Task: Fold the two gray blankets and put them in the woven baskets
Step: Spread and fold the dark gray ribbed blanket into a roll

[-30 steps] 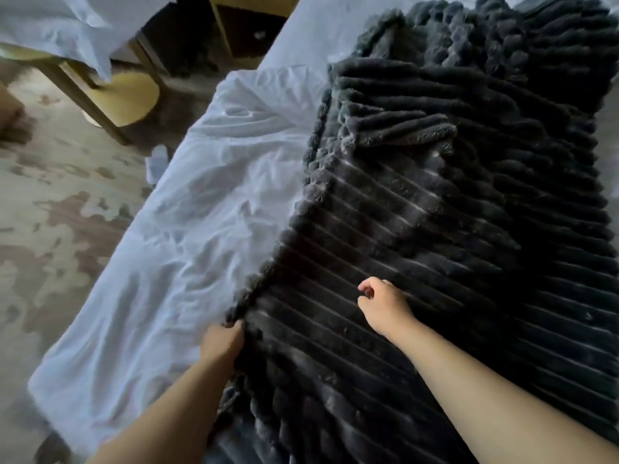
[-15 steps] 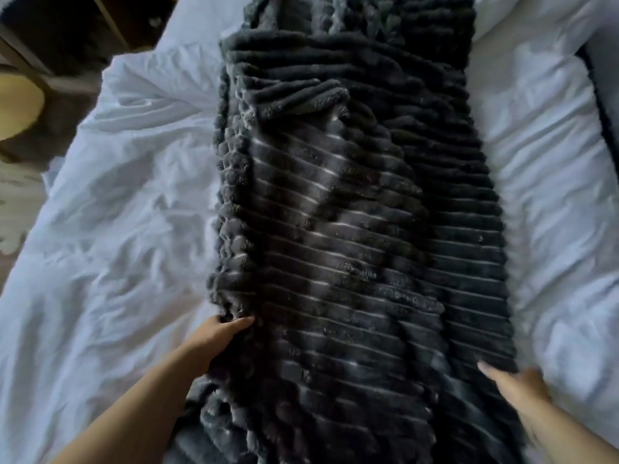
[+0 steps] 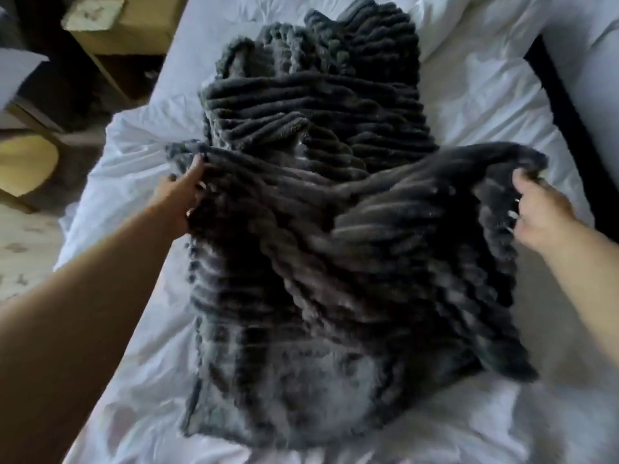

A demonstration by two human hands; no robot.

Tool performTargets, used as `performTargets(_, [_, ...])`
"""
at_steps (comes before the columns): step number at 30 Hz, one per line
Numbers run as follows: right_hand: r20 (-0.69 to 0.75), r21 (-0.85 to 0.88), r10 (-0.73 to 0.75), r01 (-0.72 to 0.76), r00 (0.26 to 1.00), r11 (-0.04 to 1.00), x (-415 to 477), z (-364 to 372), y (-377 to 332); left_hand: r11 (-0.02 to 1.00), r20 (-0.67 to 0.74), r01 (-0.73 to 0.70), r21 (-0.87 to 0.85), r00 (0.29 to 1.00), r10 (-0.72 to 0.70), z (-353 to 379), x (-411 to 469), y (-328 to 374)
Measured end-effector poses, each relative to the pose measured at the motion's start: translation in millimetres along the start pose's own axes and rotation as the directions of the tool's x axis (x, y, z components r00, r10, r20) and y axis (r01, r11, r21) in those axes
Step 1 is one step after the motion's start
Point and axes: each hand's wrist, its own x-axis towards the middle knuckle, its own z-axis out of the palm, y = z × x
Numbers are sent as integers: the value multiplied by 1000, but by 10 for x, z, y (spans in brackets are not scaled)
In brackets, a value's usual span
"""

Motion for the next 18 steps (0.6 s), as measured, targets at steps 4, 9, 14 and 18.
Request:
performTargets(4, [69, -464, 165, -115, 984, 879, 59, -35, 555, 862, -150, 161, 481, 984, -100, -34, -75, -685])
performTargets(9, [7, -684, 395, -284, 919, 672, -208, -373, 1623, 795, -128, 366, 483, 928, -349, -63, -278, -1818])
performTargets(14, [-80, -757, 411, -324, 908, 568, -221, -528, 2011, 803, -215, 406, 437, 914, -345, -60, -420, -2493])
performTargets(18, [-157, -842, 96, -184, 983, 508, 1, -419, 1863, 828, -411, 367, 423, 892, -185, 6, -321, -2604])
